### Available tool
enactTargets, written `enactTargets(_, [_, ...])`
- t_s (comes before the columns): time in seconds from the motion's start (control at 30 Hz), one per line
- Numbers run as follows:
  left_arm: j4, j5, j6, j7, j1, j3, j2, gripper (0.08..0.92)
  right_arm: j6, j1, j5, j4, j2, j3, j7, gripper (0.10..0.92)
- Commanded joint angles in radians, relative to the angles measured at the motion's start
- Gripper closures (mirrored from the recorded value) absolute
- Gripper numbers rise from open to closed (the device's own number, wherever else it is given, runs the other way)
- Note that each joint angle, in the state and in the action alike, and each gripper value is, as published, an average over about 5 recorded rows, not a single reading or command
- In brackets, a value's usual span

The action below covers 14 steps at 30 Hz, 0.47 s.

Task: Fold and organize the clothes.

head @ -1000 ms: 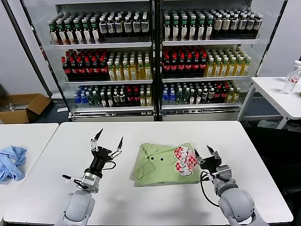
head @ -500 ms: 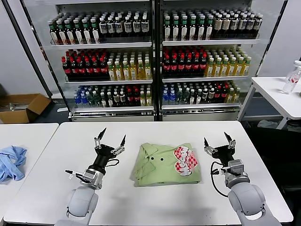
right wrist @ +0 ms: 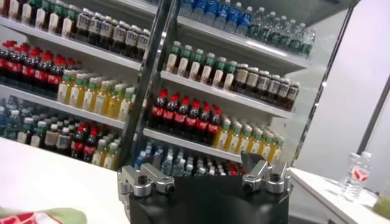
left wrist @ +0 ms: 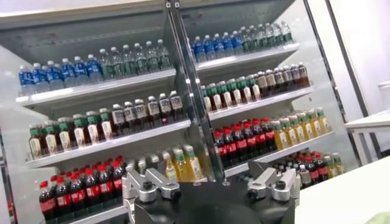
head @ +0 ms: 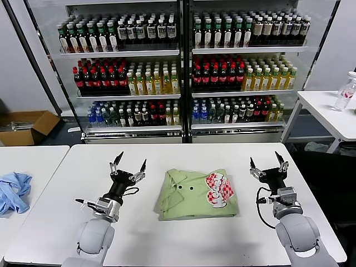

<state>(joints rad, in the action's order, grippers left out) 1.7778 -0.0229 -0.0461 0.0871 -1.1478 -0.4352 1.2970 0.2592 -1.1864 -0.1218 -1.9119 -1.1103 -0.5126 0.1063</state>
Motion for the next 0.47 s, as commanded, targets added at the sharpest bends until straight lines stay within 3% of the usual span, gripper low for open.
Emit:
enactTargets(0.03, [-0.012, -0.008, 0.016, 0.007, 0.009, 0.007, 0.001, 0.177, -0.056, -0.015, 0.124, 0.022, -0.015, 0.001, -0.001, 0.203])
enactTargets(0.47, [-0.035, 0.07, 0.023, -0.044, 0.023, 0.007, 0.01, 0.177, -0.061, -0.005, 0.125, 0.044, -0.007, -0.017, -0.007, 0.203])
